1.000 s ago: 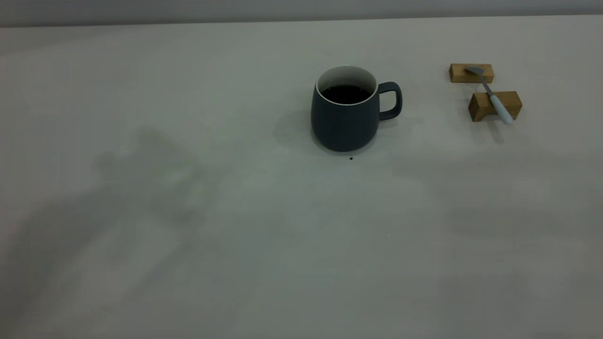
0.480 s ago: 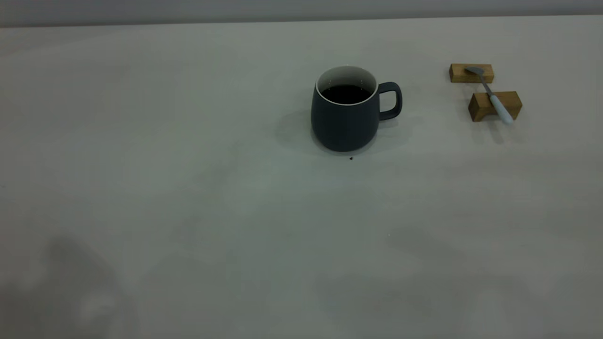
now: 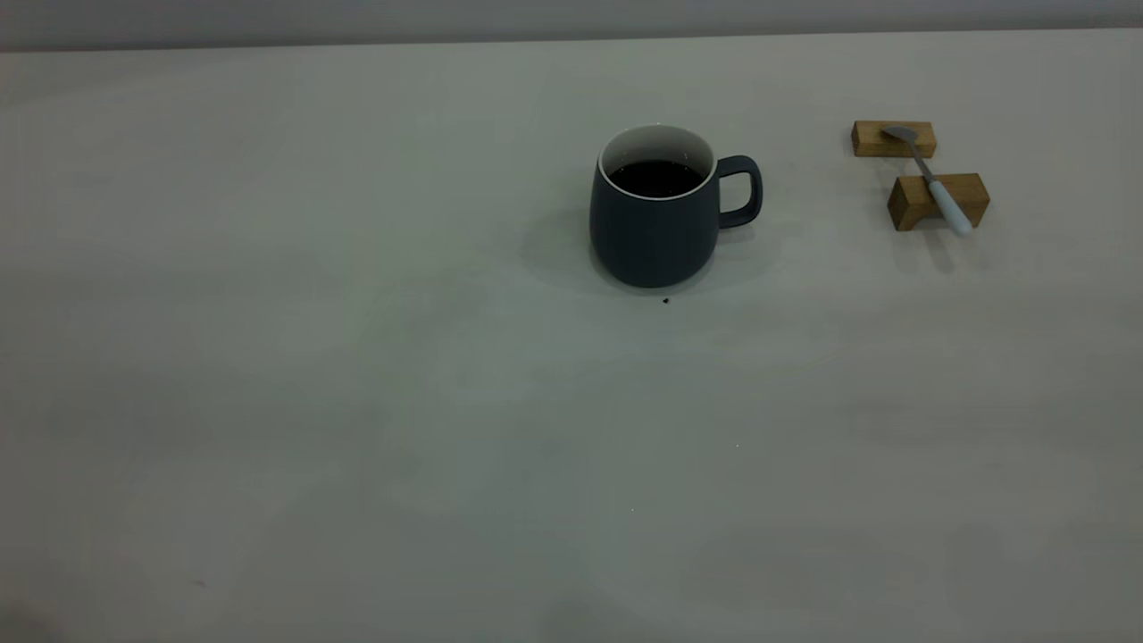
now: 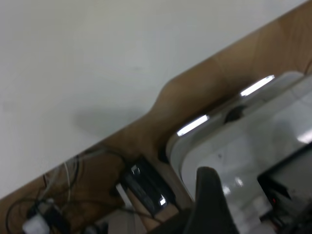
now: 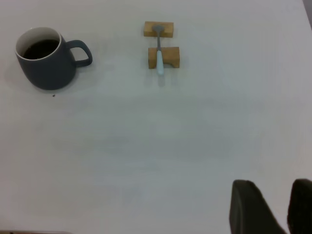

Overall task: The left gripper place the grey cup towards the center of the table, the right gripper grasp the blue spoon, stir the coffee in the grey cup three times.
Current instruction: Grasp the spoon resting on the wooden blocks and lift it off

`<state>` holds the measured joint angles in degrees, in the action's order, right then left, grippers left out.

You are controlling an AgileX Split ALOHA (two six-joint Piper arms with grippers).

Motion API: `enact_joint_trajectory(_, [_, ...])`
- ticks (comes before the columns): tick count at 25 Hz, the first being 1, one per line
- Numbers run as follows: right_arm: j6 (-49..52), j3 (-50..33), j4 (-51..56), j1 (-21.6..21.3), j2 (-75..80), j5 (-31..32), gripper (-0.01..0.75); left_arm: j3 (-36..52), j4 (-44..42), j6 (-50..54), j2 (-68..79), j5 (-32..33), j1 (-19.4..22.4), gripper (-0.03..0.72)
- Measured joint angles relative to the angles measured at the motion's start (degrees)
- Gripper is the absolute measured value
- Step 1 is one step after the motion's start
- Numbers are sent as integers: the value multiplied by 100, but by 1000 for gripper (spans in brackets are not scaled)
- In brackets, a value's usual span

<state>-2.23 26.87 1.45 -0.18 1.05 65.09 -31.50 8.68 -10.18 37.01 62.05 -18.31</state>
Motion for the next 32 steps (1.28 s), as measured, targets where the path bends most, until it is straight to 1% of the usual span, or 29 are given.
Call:
enact_joint_trajectory(4, [0, 0, 0, 0, 0, 0, 237, 286, -54, 0, -500, 66, 0, 585])
enact_joint_trajectory(11, [0, 0, 0, 0, 0, 0, 237, 333, -77, 0, -1452, 145, 4, 585])
enact_joint_trajectory(12, [0, 0, 0, 0, 0, 0, 237, 333, -76, 0, -1632, 162, 54, 585])
enact_joint_trajectory(13, [0, 0, 0, 0, 0, 0, 237, 333, -76, 0, -1793, 173, 135, 585])
enact_joint_trajectory(16, [0, 0, 0, 0, 0, 0, 237, 333, -84, 0, -2135, 190, 596, 585])
enact_joint_trajectory(19, [0, 0, 0, 0, 0, 0, 237, 334, -84, 0, -2395, 210, 1236, 585])
enact_joint_trajectory(21, [0, 0, 0, 0, 0, 0, 237, 334, -91, 0, -2553, 228, 1581, 585])
enact_joint_trajectory(24, [0, 0, 0, 0, 0, 0, 237, 334, -91, 0, -2853, 240, 1948, 585])
enact_joint_trajectory(26, [0, 0, 0, 0, 0, 0, 237, 334, -91, 0, -3091, 264, 2055, 585])
enact_joint_trajectory(32, [0, 0, 0, 0, 0, 0, 237, 334, -91, 0, -3803, 330, 2061, 585])
